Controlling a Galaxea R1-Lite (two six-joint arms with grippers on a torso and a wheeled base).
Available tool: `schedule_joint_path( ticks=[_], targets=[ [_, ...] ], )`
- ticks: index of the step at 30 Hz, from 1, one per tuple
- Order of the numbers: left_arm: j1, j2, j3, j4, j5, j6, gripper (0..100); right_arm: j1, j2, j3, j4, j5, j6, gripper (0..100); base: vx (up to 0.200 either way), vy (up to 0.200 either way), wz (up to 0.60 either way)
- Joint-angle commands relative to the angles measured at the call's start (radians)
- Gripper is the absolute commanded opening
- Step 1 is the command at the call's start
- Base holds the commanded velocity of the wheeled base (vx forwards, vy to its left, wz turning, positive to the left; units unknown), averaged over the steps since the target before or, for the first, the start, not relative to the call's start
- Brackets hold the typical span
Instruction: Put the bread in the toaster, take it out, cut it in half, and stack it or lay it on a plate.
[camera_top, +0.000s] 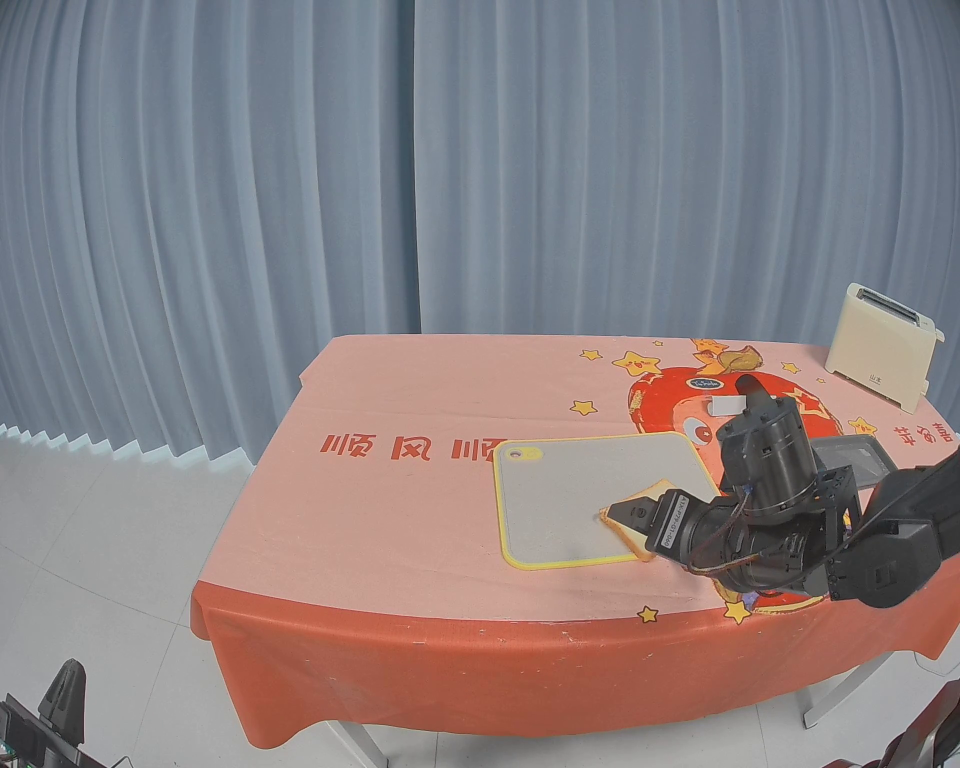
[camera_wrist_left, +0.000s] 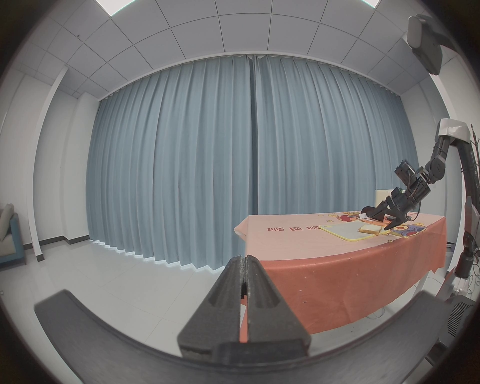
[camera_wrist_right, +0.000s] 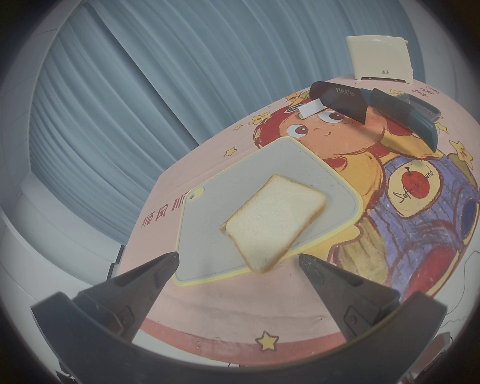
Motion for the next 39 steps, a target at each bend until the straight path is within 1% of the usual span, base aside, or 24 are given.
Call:
schedule_joint_path(
  ticks=[1,10,16,25,35,39],
  targets=[
    [0.0,-0.016,0.018,0.0,0.0,0.0,0,-0.006,0.045,-0.017,0.0,0.0,-0.003,100,0.0,0.0,0.0],
    [0.0,-0.016,0.018,0.0,0.0,0.0,0,-0.034,0.074,-0.087,0.017,0.0,-0.009,100,0.0,0.0,0.0],
    [0.0,-0.016,0.018,0.0,0.0,0.0,0,-0.054,0.116,-0.126,0.015,0.0,-0.027,100,0.0,0.0,0.0],
    [0.0,-0.016,0.018,0.0,-0.001,0.0,0,-0.052,0.154,-0.192,0.018,0.0,-0.027,100,0.0,0.0,0.0],
    [0.0,-0.016,0.018,0.0,0.0,0.0,0,-0.055,0.175,-0.228,0.015,0.0,-0.026,100,0.0,0.0,0.0],
    [0.0,-0.016,0.018,0.0,0.0,0.0,0,-0.054,0.139,-0.225,0.015,0.0,-0.018,100,0.0,0.0,0.0]
  ],
)
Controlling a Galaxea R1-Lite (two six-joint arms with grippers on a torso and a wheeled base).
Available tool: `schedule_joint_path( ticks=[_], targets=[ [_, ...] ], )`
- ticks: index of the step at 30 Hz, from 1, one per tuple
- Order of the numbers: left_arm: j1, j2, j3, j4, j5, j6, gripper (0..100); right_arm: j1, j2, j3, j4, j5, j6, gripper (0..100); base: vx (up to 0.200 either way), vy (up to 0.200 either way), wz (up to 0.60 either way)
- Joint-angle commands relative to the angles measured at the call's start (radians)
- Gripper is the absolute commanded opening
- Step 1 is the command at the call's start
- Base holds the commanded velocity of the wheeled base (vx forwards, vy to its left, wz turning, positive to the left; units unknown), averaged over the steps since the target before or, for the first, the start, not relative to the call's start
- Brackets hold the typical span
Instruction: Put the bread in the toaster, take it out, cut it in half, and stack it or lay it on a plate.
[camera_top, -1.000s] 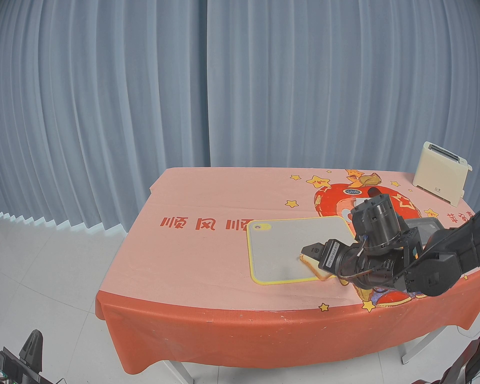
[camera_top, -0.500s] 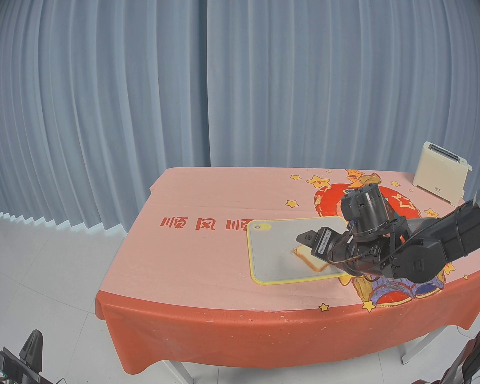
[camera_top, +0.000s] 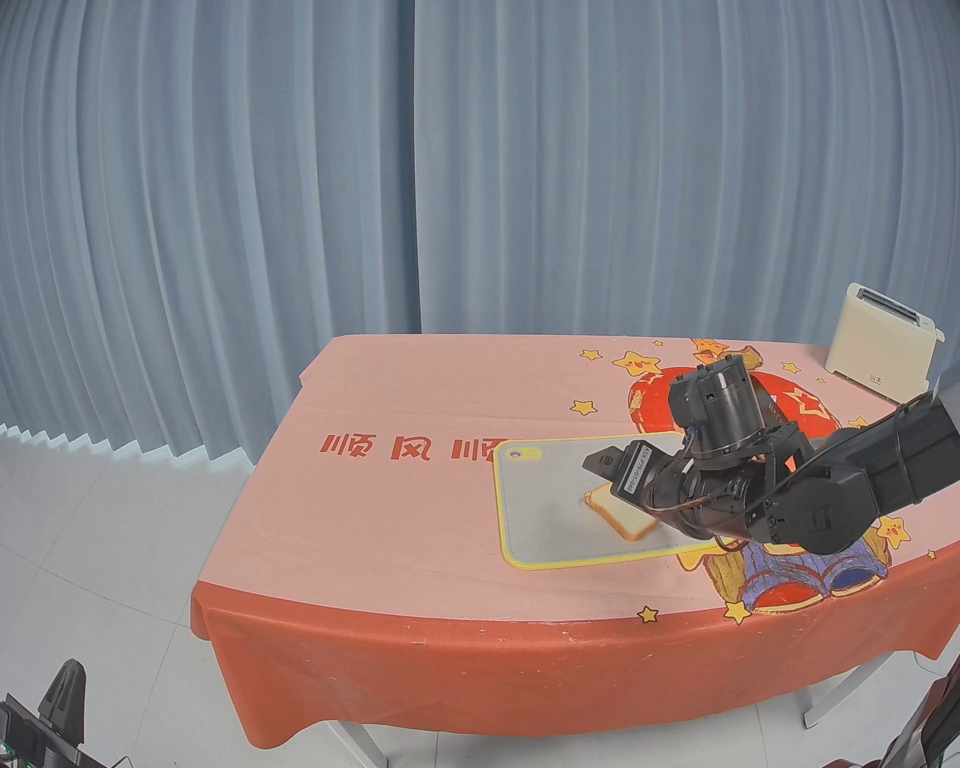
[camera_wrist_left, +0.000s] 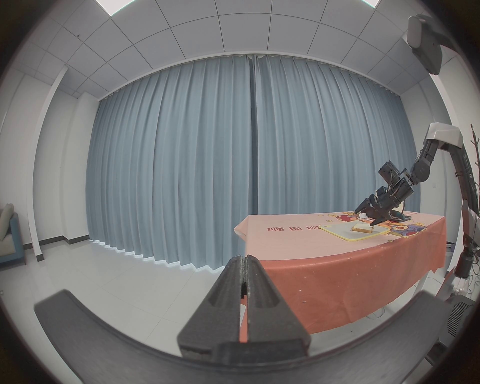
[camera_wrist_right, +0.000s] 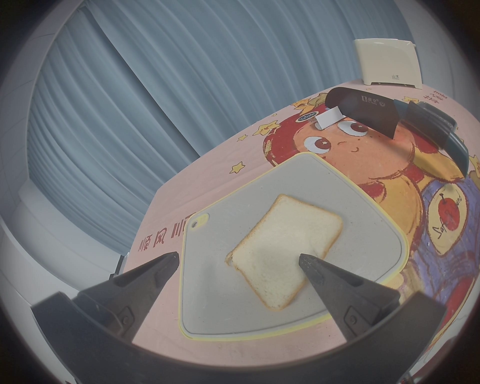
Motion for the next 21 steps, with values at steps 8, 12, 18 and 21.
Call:
schedule_joint_path(
  ticks=[8,12,18,21],
  targets=[
    [0.0,-0.016,0.018,-0.002,0.0,0.0,0,0.007,-0.274,0.087,-0.01,-0.006,-0.01,100,0.0,0.0,0.0],
    [0.0,-0.016,0.018,0.0,0.0,0.0,0,0.005,-0.414,0.152,-0.029,0.001,-0.018,100,0.0,0.0,0.0],
    [0.0,-0.016,0.018,0.0,-0.001,0.0,0,0.008,-0.569,0.303,-0.118,0.07,-0.016,100,0.0,0.0,0.0],
    [0.0,-0.016,0.018,-0.002,0.0,0.0,0,0.0,-0.619,0.383,-0.204,0.161,-0.021,100,0.0,0.0,0.0]
  ],
)
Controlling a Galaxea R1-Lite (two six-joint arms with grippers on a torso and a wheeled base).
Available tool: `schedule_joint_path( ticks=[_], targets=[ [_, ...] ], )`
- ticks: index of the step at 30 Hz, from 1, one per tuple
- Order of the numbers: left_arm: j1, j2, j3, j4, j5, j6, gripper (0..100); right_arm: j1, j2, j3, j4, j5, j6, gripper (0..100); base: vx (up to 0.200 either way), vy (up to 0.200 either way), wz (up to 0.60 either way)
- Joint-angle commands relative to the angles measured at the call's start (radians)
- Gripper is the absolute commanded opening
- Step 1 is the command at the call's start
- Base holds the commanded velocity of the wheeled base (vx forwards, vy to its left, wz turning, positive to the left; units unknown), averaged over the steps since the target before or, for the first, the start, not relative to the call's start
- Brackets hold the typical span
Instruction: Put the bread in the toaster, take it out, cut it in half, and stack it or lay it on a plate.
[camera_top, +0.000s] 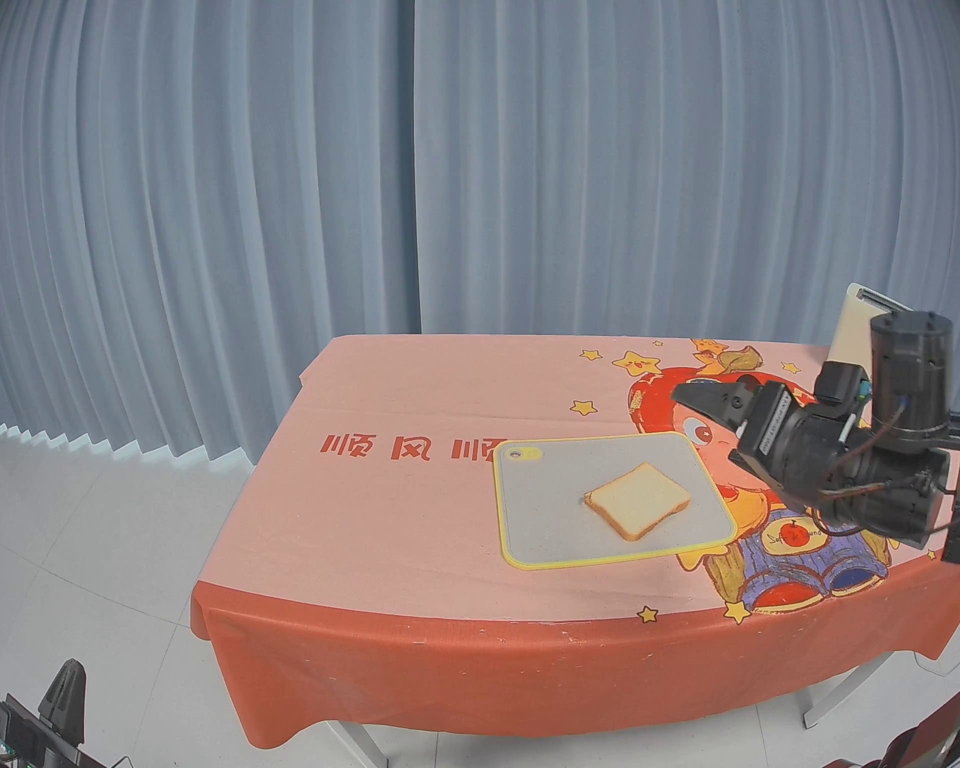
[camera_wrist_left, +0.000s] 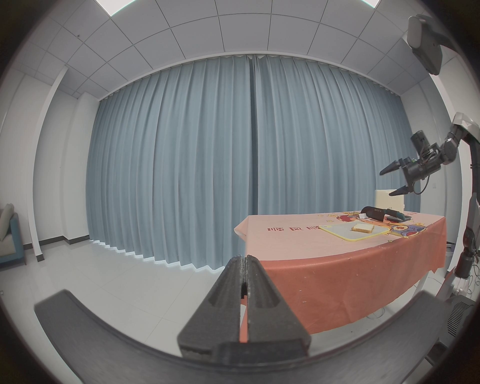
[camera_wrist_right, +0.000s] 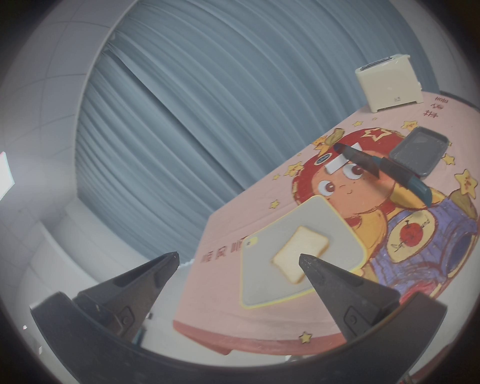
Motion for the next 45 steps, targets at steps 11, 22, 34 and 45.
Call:
schedule_joint_path(
  ticks=[11,22,34,45],
  targets=[
    [0.0,-0.016,0.018,0.0,-0.001,0.0,0,-0.055,-0.167,0.162,-0.326,0.154,0.008,100,0.0,0.0,0.0],
    [0.0,-0.016,0.018,0.0,-0.001,0.0,0,-0.041,-0.157,0.24,-0.417,0.157,-0.044,100,0.0,0.0,0.0],
    [0.0,-0.016,0.018,0.0,-0.001,0.0,0,-0.043,-0.151,0.223,-0.419,0.16,-0.038,100,0.0,0.0,0.0],
    [0.0,-0.016,0.018,-0.002,0.0,0.0,0,-0.049,-0.157,0.222,-0.417,0.187,-0.041,100,0.0,0.0,0.0]
  ],
)
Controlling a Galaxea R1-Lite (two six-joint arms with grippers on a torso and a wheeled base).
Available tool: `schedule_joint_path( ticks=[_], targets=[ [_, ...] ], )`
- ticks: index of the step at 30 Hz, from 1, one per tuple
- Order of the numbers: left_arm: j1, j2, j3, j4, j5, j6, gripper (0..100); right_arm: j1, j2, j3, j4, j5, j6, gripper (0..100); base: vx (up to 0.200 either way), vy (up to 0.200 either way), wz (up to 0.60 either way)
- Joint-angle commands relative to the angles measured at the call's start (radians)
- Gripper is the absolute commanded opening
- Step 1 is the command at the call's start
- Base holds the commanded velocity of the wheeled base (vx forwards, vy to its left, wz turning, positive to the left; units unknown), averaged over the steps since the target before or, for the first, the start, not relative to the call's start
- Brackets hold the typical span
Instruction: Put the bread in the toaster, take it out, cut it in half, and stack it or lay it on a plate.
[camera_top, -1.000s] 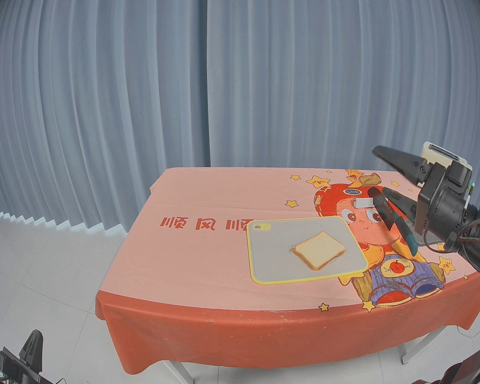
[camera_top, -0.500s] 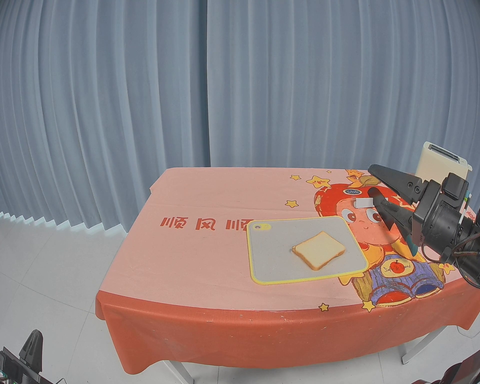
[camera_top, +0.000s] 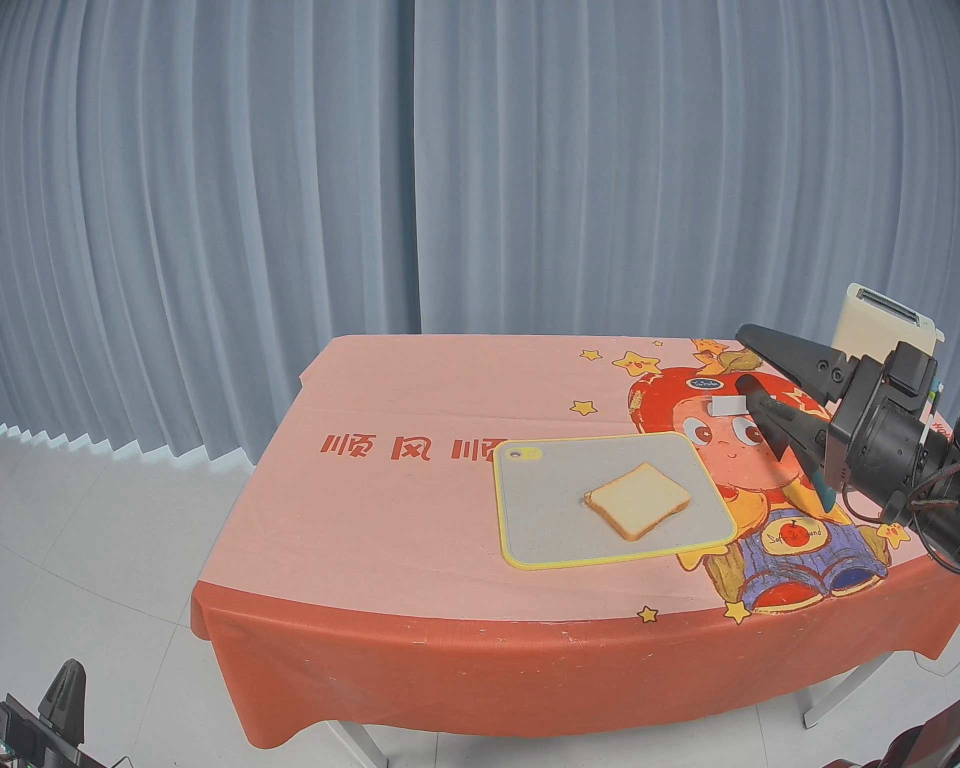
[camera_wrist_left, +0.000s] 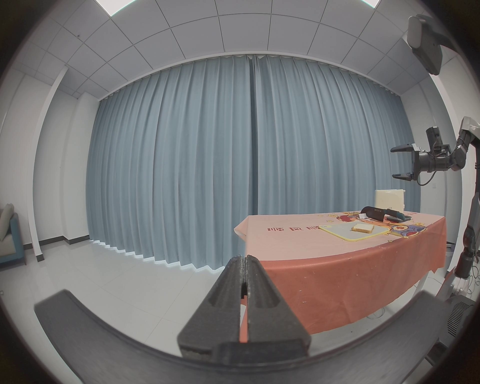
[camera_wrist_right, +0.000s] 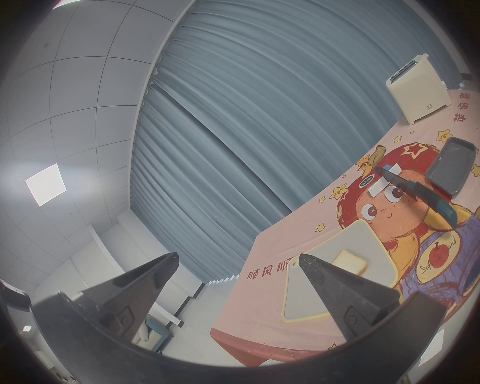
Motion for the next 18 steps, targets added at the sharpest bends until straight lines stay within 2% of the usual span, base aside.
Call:
schedule_joint_path(
  ticks=[1,11,18],
  targets=[
    [0.0,-0.016,0.018,0.0,-0.001,0.0,0,0.0,0.001,0.001,-0.001,0.001,-0.007,100,0.0,0.0,0.0],
    [0.0,-0.016,0.018,0.0,0.0,0.0,0,0.024,0.003,0.004,-0.001,0.004,-0.019,100,0.0,0.0,0.0],
    [0.0,-0.016,0.018,0.0,0.0,0.0,0,0.037,0.006,0.021,-0.001,0.004,-0.079,100,0.0,0.0,0.0]
  ],
)
